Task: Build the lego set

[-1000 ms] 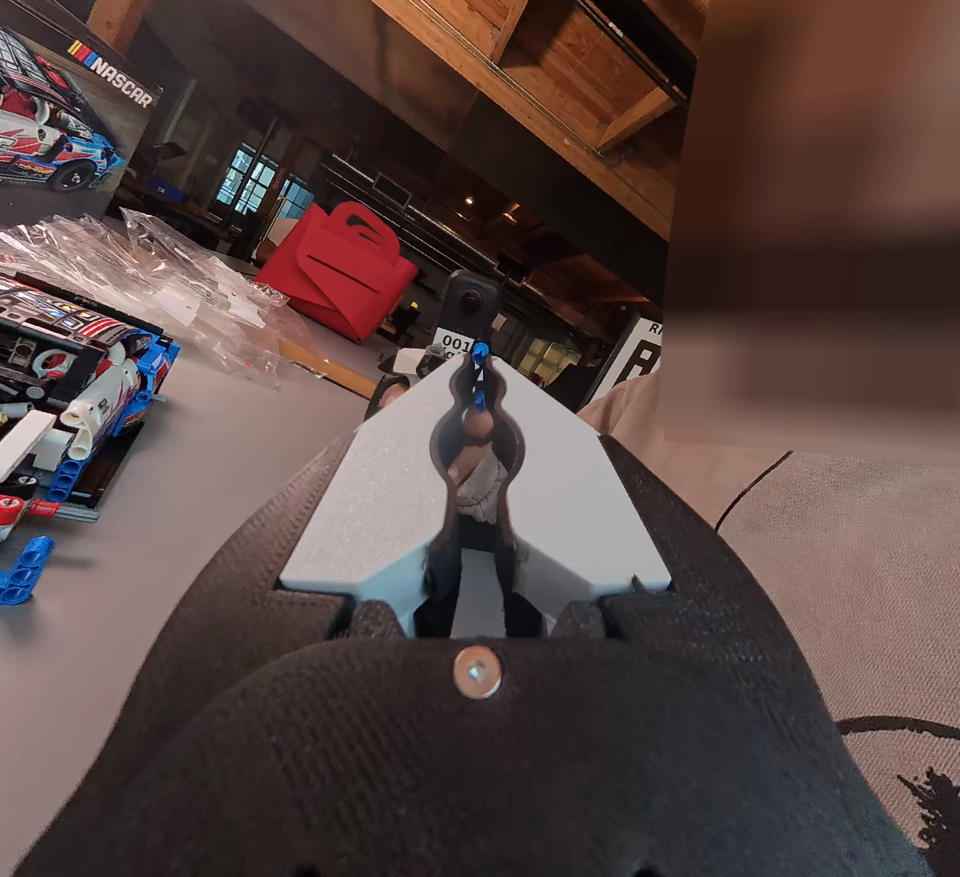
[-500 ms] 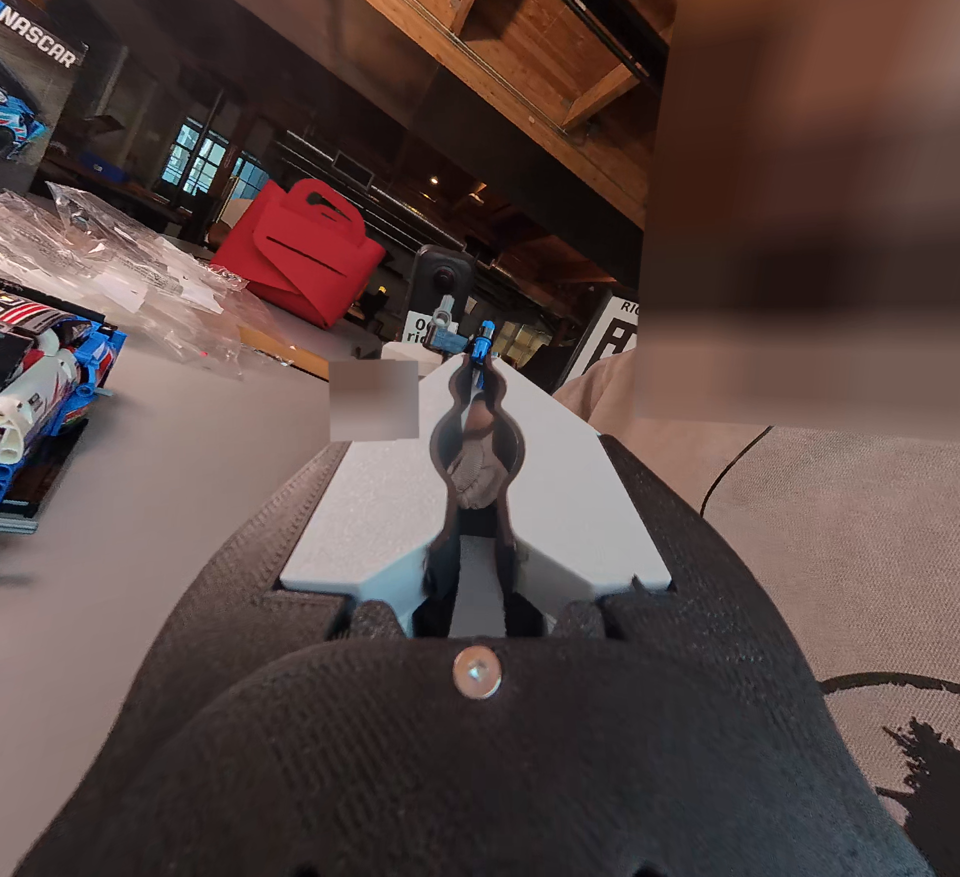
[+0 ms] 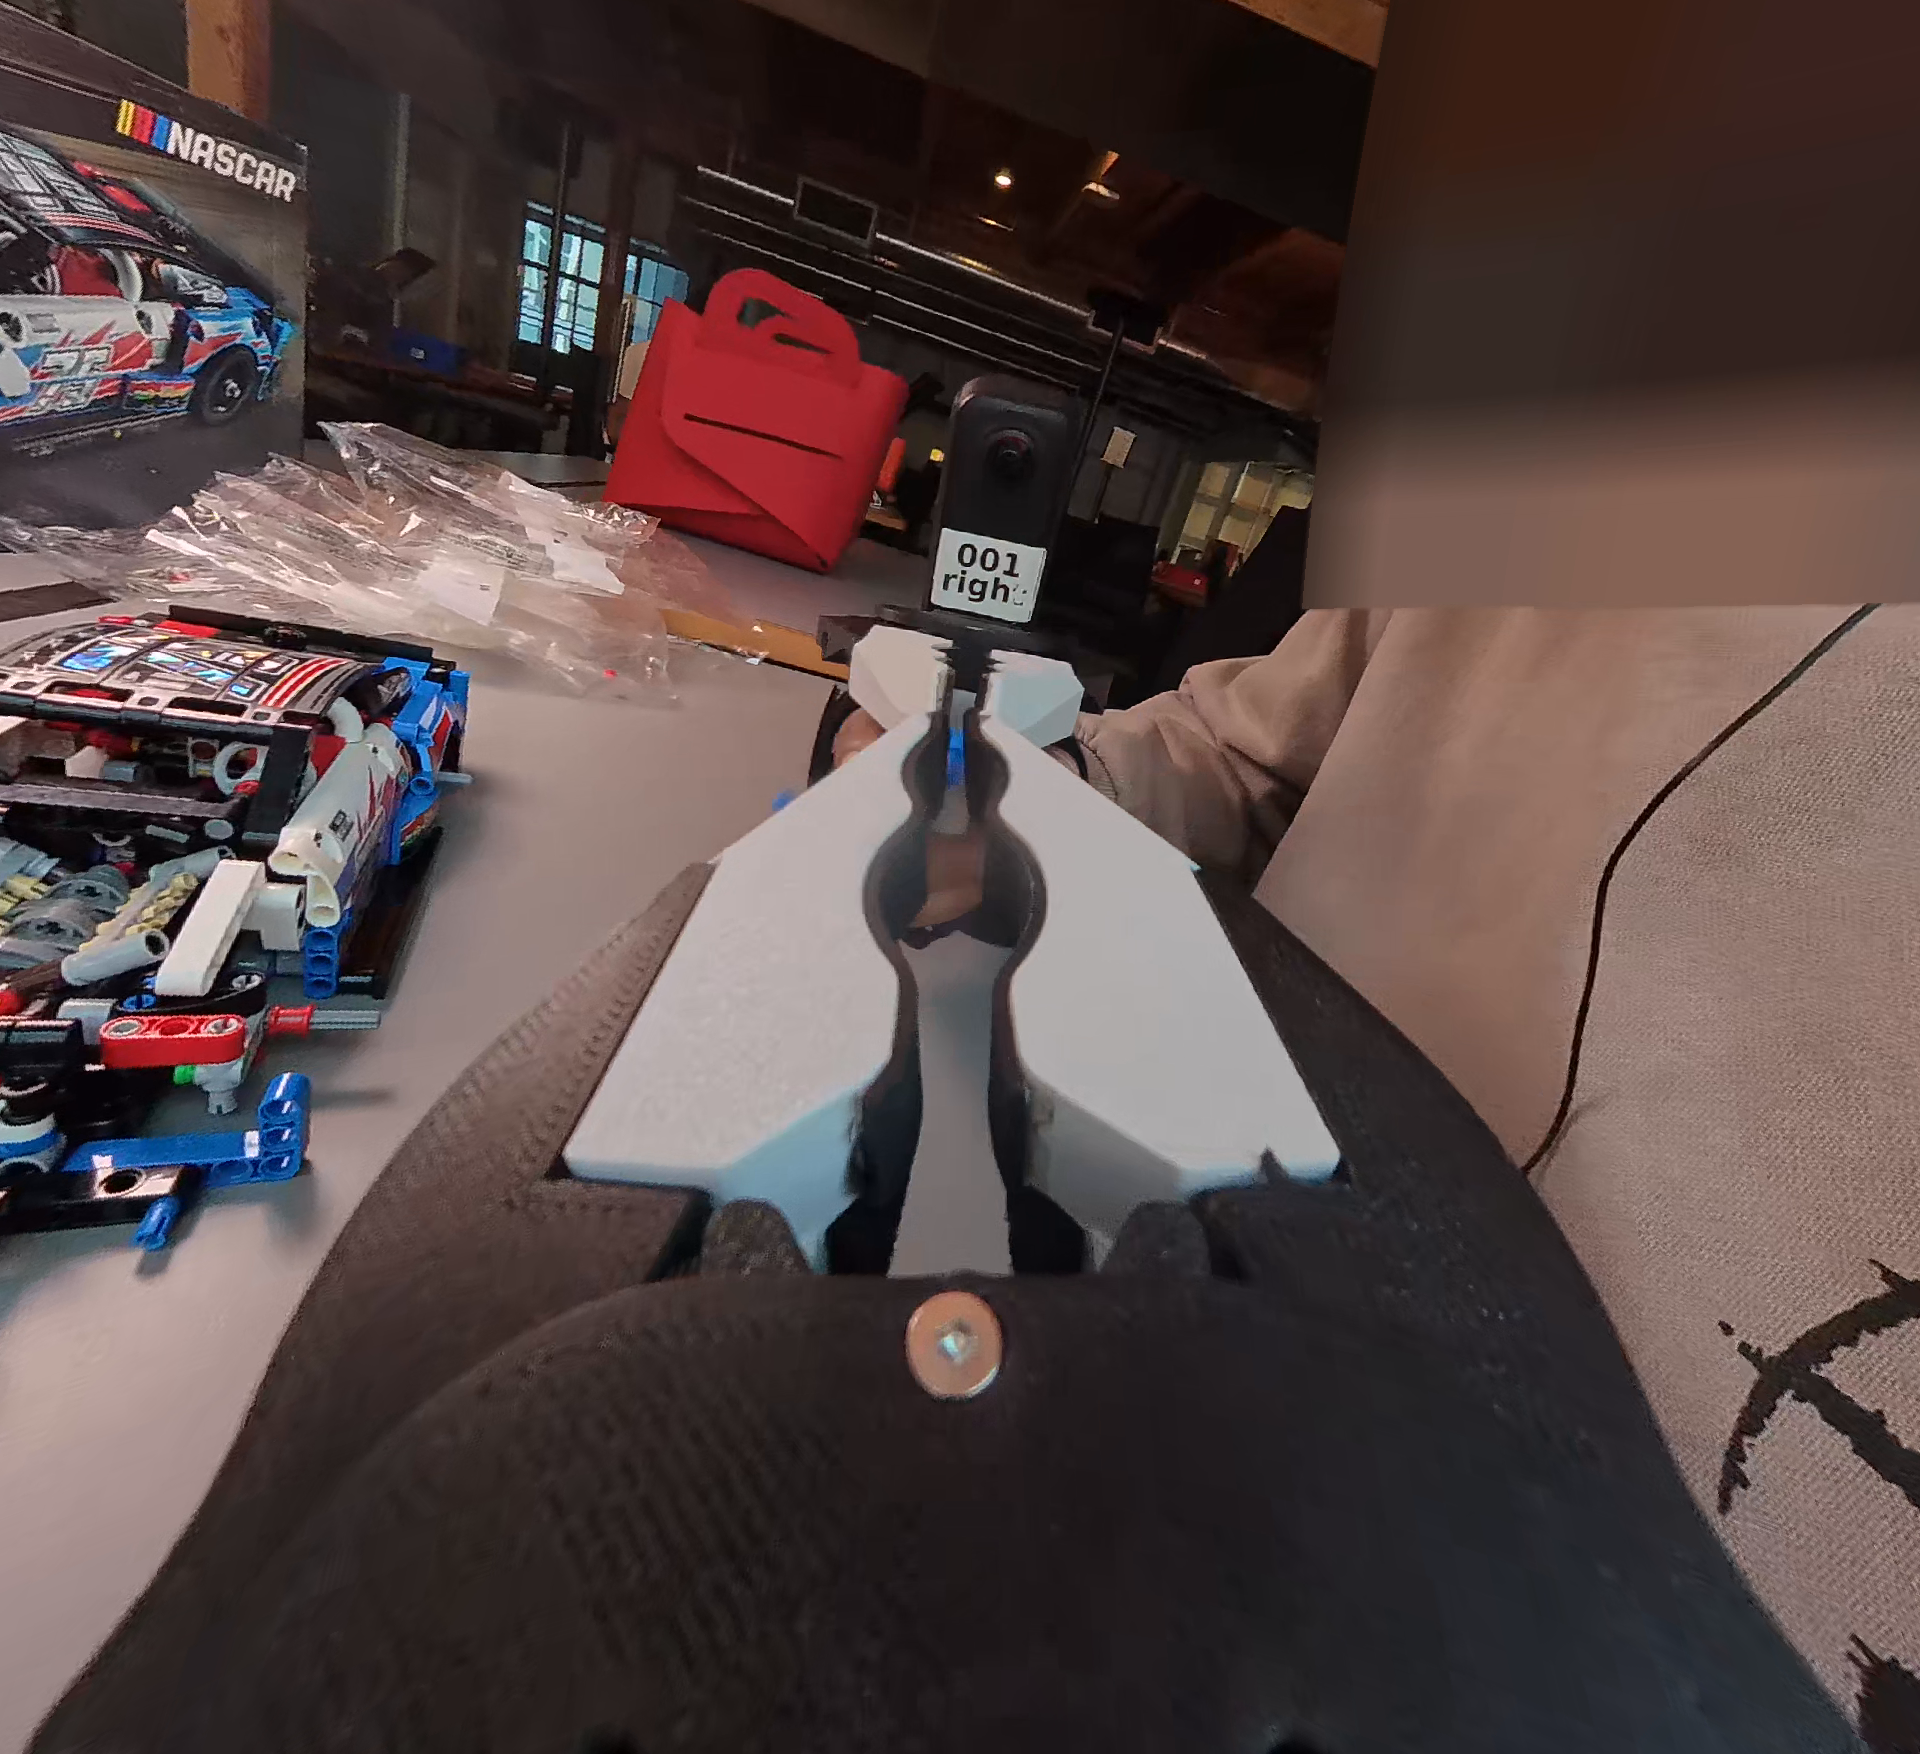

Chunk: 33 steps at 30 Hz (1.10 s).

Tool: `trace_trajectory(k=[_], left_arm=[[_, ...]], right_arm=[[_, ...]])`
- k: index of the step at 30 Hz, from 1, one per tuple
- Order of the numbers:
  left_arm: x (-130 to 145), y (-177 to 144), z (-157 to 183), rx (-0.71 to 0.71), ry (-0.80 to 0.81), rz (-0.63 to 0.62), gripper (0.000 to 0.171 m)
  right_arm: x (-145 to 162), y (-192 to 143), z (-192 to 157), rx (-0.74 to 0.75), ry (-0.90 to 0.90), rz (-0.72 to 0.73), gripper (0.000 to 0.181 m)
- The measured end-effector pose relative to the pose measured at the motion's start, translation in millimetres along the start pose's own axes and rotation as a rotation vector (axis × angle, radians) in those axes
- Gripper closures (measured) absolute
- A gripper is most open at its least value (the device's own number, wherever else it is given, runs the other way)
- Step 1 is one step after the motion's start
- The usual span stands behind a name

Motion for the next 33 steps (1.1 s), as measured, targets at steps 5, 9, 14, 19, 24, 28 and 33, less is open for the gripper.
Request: trace_trajectory(k=[5, 9, 14, 19, 24, 28, 33], left_arm=[[5, -3, -9, -0.071, 0.032, -0.066, 0.171], [0, -24, -34, -0.225, 0.009, -0.102, 0.171], [35, -47, -53, -0.327, -0.001, -0.421, 0.169], [70, -59, -43, -0.280, 0.066, -0.713, 0.149], [100, -63, -45, -0.281, 0.163, -0.889, 0.140], [104, -58, -46, -0.314, 0.081, -0.894, 0.135], [99, -47, -43, -0.395, -0.028, -0.867, 0.128]], right_arm=[[8, 1, 2, 0.011, -0.047, -0.038, 0.179], [3, -4, 16, 0.060, -0.022, -0.024, 0.179], [2, -13, 43, 0.164, 0.005, -0.032, 0.179], [7, -16, 54, 0.201, 0.028, -0.050, 0.179], [8, -16, 55, 0.196, 0.041, -0.057, 0.179], [10, -16, 53, 0.190, 0.031, -0.066, 0.179], [11, -16, 54, 0.192, 0.033, -0.074, 0.179]])
Point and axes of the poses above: each gripper's, where its closed fingertips meet, y out along the fingers, x out of its underside, z = x × y across the jaws, the point moved 1 cm from there along -y, back along the fingers, and after that the axes turned 6 degrees about x, right-handed, at the moved point
